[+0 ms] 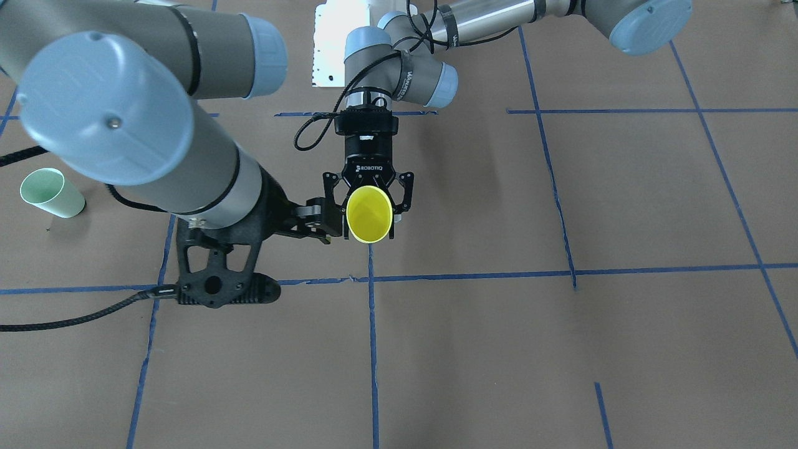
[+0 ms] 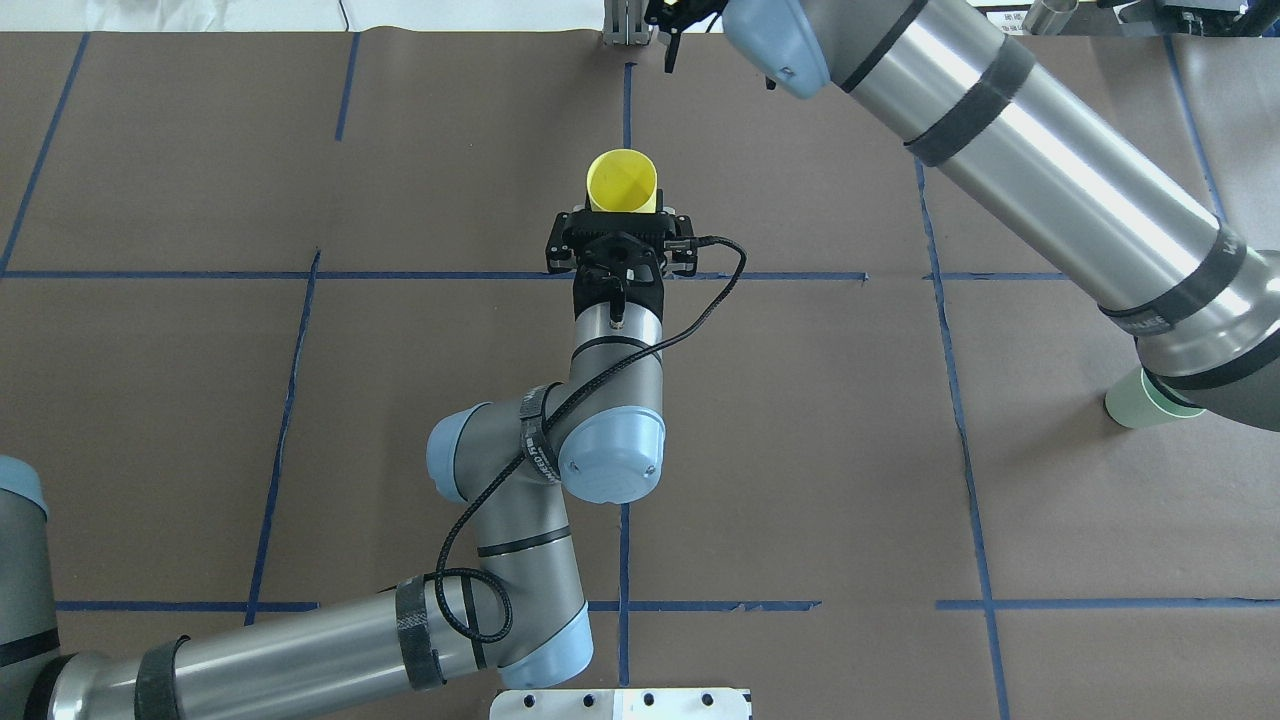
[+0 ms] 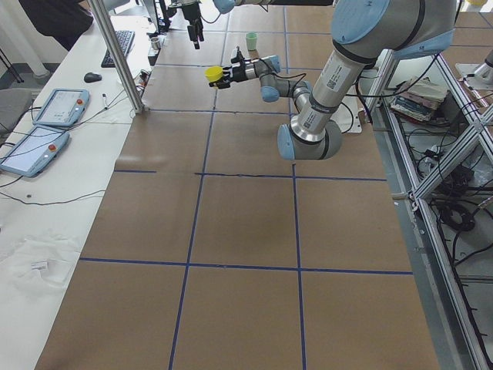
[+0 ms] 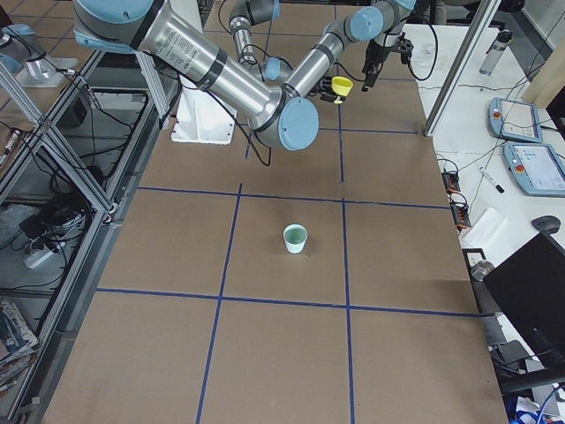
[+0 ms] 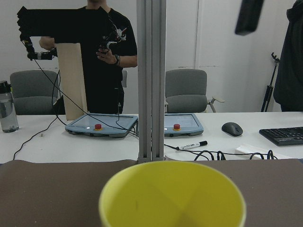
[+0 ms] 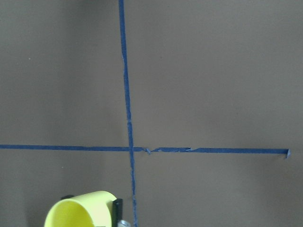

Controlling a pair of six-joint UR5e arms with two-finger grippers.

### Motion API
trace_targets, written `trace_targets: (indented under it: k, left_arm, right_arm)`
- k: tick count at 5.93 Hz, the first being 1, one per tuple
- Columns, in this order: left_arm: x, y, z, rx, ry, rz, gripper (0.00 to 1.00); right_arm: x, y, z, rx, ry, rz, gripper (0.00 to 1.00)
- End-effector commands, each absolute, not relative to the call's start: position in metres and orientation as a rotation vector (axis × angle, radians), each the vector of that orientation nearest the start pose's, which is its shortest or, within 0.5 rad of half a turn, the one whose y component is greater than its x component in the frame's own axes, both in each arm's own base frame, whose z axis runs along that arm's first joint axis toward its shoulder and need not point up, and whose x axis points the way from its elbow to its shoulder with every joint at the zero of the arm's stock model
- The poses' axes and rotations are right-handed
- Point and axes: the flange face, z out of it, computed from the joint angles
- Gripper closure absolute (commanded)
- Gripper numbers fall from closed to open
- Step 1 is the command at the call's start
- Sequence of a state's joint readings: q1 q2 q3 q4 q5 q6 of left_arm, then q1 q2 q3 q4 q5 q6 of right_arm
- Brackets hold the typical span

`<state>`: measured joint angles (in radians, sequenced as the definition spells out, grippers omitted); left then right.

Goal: Transfer and stack yellow cup on green cup

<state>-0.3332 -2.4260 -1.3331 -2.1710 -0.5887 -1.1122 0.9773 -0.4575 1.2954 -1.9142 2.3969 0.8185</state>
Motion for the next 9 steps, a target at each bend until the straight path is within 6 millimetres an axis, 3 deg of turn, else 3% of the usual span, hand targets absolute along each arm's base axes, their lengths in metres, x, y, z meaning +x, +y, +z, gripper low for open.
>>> trace_targets:
  k: [1, 5, 9]
  left_arm:
    - [0.616, -0.442, 0.140, 1.209, 0.695, -0.490, 0.52]
    - [0.617, -0.442, 0.143, 1.211, 0.687, -0.481, 0.52]
    - [0.616, -0.442, 0.143, 1.210, 0.688, -0.482, 0.52]
  right_arm:
    - [-0.405, -0.658, 0.065, -0.184, -0.894, -0.009, 0.05]
    - [-0.442, -0.649, 0.082, -0.218, -0.851, -0.041, 0.15]
    - [-0.470, -0.637, 0.072, -0.210, -0.825, -0.096, 0.25]
